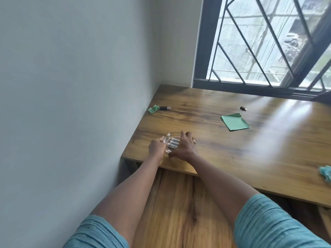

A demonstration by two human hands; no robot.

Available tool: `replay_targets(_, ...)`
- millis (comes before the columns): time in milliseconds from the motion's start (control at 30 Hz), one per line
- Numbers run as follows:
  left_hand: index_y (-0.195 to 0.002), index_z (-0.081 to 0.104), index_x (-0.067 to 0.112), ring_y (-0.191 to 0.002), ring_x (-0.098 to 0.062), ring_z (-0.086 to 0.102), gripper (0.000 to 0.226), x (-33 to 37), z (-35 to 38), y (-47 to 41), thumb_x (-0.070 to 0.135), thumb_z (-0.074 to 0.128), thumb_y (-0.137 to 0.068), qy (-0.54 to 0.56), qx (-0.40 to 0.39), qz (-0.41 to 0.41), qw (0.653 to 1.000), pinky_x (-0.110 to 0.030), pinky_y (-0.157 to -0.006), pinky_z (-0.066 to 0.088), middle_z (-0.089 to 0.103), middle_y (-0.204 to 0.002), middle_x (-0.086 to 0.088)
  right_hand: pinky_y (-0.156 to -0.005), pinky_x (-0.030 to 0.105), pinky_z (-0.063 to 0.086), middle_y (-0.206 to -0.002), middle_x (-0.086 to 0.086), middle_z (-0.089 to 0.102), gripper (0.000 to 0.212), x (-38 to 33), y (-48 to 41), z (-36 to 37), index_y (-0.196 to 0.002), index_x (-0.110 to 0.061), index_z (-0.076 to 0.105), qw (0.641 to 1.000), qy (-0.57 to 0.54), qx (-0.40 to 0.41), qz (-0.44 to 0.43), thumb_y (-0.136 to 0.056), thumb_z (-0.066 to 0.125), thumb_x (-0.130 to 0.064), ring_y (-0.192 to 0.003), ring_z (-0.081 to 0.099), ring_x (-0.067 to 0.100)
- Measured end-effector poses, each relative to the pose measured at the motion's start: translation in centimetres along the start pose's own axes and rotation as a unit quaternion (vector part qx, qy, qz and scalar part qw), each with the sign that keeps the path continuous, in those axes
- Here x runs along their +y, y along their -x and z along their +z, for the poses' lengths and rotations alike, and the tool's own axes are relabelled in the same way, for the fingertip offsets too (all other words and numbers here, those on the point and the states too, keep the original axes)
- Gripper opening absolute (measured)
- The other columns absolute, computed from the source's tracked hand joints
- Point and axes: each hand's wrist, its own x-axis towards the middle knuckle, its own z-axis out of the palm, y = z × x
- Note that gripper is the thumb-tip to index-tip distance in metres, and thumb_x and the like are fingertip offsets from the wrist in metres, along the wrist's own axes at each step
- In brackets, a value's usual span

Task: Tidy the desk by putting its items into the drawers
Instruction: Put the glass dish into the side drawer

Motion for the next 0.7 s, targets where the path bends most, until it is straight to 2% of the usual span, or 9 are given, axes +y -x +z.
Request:
replay_targets(33, -0.135, 0.051, 0.01, -0.073, -0.003, 0.059, 0.048, -0.2, 0.2, 0.6, 0.002, 0.06, -0.089, 0.003, -0.001, 0.003, 1.0, 0.002, -0.043, 0.037, 0.051, -0.141, -0.005, -0.114, 0.041, 0.024, -0.151, 0.014, 0.008, 0.119, 0.3, 0.7, -0.2, -0.149, -0.007, 0.005, 1.0, 0.001, -0.001, 0.003, -0.062, 0.081, -0.032, -0.14, 0.01, 0.041)
replay_targets(100, -0.134, 0.051, 0.009, -0.084, -0.007, 0.063, 0.049, -0.4, 0.5, 2.1, 0.002, 0.062, -0.087, 0.005, -0.009, 0.014, 1.0, -0.002, -0.053, 0.044, 0.053, -0.139, -0.005, -0.116, 0.042, 0.023, -0.152, 0.015, 0.007, 0.12, 1.1, 2.4, -0.6, -0.149, -0.006, 0.004, 1.0, 0.005, 0.001, 0.008, -0.062, 0.081, -0.034, -0.141, 0.008, 0.04)
replay_targets(200, -0.132, 0.054, 0.009, -0.094, -0.01, 0.062, 0.048, -0.9, 1.3, 4.3, 0.0, 0.063, -0.085, 0.018, -0.024, 0.016, 0.999, -0.003, -0.062, 0.048, 0.058, -0.134, -0.005, -0.114, 0.041, 0.028, -0.149, 0.015, 0.013, 0.118, 2.5, 5.1, -1.3, -0.149, -0.007, 0.007, 1.0, 0.017, 0.004, 0.01, -0.061, 0.079, -0.04, -0.139, 0.015, 0.036)
replay_targets(300, -0.129, 0.057, 0.009, -0.108, -0.018, 0.064, 0.049, -1.7, 2.6, 7.2, -0.003, 0.064, -0.082, 0.024, -0.049, 0.012, 0.998, -0.025, -0.088, 0.054, 0.06, -0.132, -0.007, -0.108, 0.04, 0.034, -0.143, 0.013, 0.021, 0.115, 4.1, 8.7, -2.2, -0.146, -0.009, 0.013, 0.999, 0.038, 0.02, 0.012, -0.059, 0.077, -0.049, -0.133, 0.024, 0.035)
replay_targets(367, -0.127, 0.059, 0.007, -0.11, -0.019, 0.063, 0.049, -2.4, 3.5, 9.4, -0.005, 0.065, -0.08, 0.023, -0.068, 0.01, 0.997, -0.032, -0.096, 0.053, 0.062, -0.129, -0.008, -0.107, 0.039, 0.033, -0.141, 0.012, 0.023, 0.113, 5.3, 11.1, -2.6, -0.146, -0.01, 0.015, 0.998, 0.048, 0.021, 0.017, -0.061, 0.076, -0.052, -0.131, 0.026, 0.035)
replay_targets(467, -0.124, 0.062, 0.009, -0.114, -0.018, 0.061, 0.05, -3.3, 5.1, 12.9, -0.003, 0.07, -0.076, -0.001, -0.073, 0.017, 0.997, -0.028, -0.099, 0.049, 0.064, -0.127, -0.007, -0.109, 0.037, 0.03, -0.142, 0.013, 0.023, 0.113, 7.4, 15.1, -3.4, -0.146, -0.011, 0.016, 0.997, 0.064, 0.021, 0.031, -0.061, 0.072, -0.058, -0.131, 0.028, 0.035)
replay_targets(567, -0.117, 0.067, 0.009, -0.117, -0.015, 0.06, 0.046, -4.4, 7.0, 16.3, -0.002, 0.072, -0.073, -0.013, -0.088, 0.027, 0.996, -0.019, -0.092, 0.043, 0.067, -0.123, -0.006, -0.11, 0.036, 0.029, -0.141, 0.012, 0.025, 0.115, 9.8, 18.6, -3.8, -0.147, -0.011, 0.018, 0.996, 0.067, 0.021, 0.05, -0.058, 0.072, -0.06, -0.131, 0.03, 0.035)
replay_targets(633, -0.114, 0.07, 0.01, -0.118, -0.014, 0.059, 0.044, -5.3, 8.6, 18.5, -0.004, 0.071, -0.072, -0.015, -0.105, 0.023, 0.994, -0.02, -0.095, 0.043, 0.067, -0.122, -0.004, -0.112, 0.036, 0.028, -0.144, 0.012, 0.023, 0.117, 11.7, 21.1, -3.9, -0.147, -0.011, 0.016, 0.995, 0.068, 0.015, 0.067, -0.056, 0.074, -0.057, -0.134, 0.027, 0.036)
replay_targets(700, -0.094, 0.077, 0.017, -0.104, -0.014, 0.063, 0.036, -6.2, 10.2, 20.8, -0.009, 0.067, -0.071, 0.007, -0.132, 0.014, 0.991, -0.026, -0.087, 0.048, 0.074, -0.101, -0.002, -0.111, 0.035, 0.029, -0.142, 0.01, 0.025, 0.116, 13.5, 23.4, -4.1, -0.147, -0.011, 0.018, 0.994, 0.071, 0.017, 0.079, -0.056, 0.076, -0.053, -0.132, 0.029, 0.034)
